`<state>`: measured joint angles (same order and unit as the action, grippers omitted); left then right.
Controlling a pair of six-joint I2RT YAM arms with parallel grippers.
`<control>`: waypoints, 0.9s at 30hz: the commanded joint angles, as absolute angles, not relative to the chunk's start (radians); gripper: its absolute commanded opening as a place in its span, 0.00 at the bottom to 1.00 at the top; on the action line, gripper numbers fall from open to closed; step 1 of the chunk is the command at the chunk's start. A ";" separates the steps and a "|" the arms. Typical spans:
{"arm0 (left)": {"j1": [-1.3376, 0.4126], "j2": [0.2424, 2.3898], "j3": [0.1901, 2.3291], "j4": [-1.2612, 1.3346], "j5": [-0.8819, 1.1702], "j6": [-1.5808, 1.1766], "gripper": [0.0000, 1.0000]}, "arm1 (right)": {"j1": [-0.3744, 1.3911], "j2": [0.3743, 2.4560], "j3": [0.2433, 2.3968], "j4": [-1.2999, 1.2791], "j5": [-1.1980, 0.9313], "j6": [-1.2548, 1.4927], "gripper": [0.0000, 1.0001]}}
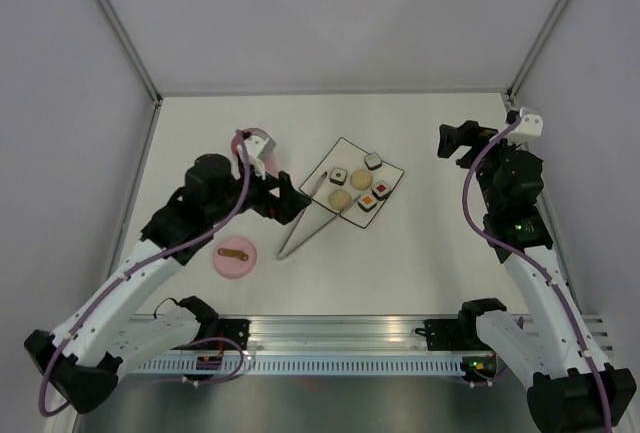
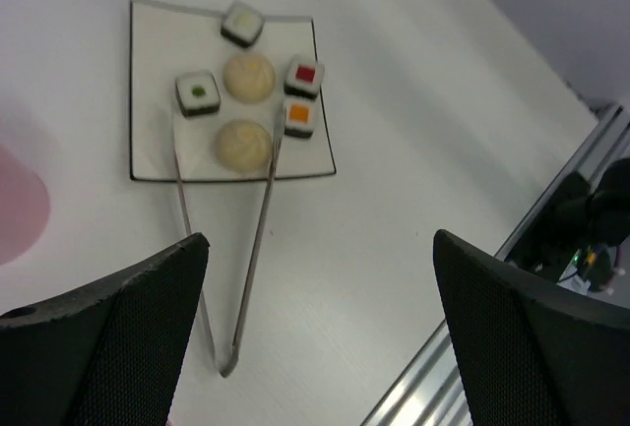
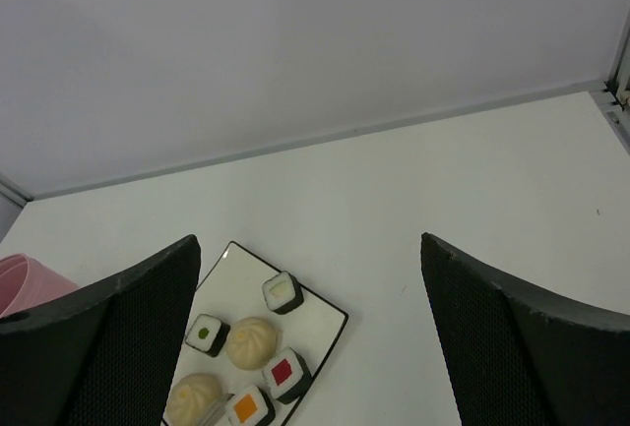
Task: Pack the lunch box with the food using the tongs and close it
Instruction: Pick up the fake food from the plate.
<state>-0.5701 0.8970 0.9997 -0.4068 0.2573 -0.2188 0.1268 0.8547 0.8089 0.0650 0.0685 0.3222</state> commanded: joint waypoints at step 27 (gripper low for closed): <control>-0.752 1.428 0.761 -0.015 -0.103 -0.149 1.00 | 0.126 0.876 0.649 0.175 0.008 0.456 0.98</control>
<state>-0.7544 1.4017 0.7471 -0.0898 -0.1356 -0.1993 0.1268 0.8845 0.6575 0.1200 0.0196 0.4362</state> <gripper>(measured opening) 0.993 0.979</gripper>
